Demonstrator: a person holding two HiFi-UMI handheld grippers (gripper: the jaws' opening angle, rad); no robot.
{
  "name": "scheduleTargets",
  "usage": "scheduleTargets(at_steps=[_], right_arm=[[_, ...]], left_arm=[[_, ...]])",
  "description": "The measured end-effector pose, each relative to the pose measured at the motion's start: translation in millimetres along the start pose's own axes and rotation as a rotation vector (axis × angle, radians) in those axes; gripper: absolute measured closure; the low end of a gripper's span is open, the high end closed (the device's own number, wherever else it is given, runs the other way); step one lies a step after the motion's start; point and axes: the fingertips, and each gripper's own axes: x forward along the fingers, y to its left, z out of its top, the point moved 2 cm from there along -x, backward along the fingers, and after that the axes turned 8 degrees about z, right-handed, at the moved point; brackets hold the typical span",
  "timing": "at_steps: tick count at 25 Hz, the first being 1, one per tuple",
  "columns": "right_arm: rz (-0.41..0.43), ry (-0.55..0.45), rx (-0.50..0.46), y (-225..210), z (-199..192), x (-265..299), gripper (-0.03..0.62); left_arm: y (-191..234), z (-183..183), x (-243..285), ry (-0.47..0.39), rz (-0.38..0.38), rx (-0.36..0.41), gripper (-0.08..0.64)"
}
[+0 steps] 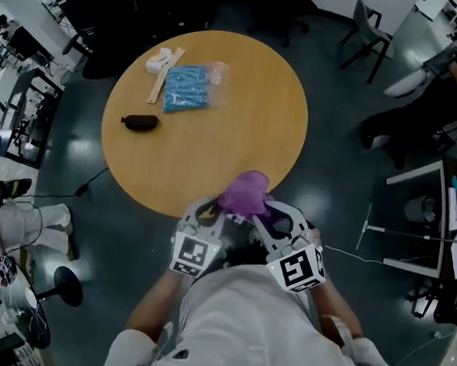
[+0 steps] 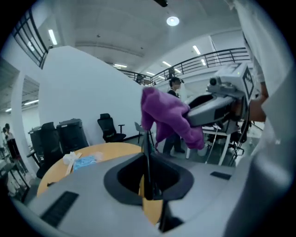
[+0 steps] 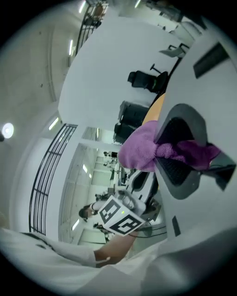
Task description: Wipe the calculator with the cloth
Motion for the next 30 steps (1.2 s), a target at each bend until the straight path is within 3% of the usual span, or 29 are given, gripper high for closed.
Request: scheduleTargets(at_steps=[4, 8, 11, 16, 21, 26, 30], right_arm=[[0.102, 0.026, -0.166, 33, 23, 24, 0.506], [0.077, 0.094, -0.291, 42, 24, 35, 0.506], [0.032, 0.126, -0.318, 34, 23, 36, 0.506], [-0.035, 0.15, -0.286, 7, 18, 28, 0.506], [-0.007, 0.109, -0.164, -22, 14, 16, 0.506], [0.174, -0.022, 0.133, -36, 13, 4, 0.506], [0.251, -0.062, 0.266, -43, -1, 4, 0.506]], left_arm=[[-16, 7, 2, -0.026, -0.012, 0.149, 0.514], [-21, 13, 0, -0.042, -0.018, 0.242, 0.515], [-21, 21, -6, -0.055, -0.015, 0.262, 0.515], [-21, 26, -10, -0.068, -0.036, 0.259, 0.515], [-16, 29, -17, -0.122, -0.041, 0.314, 0.515], [-11, 47, -34, -0.227, -0.049, 0.407, 0.515], [-15, 56, -43, -0.261, -0.095, 0.422, 0.515]])
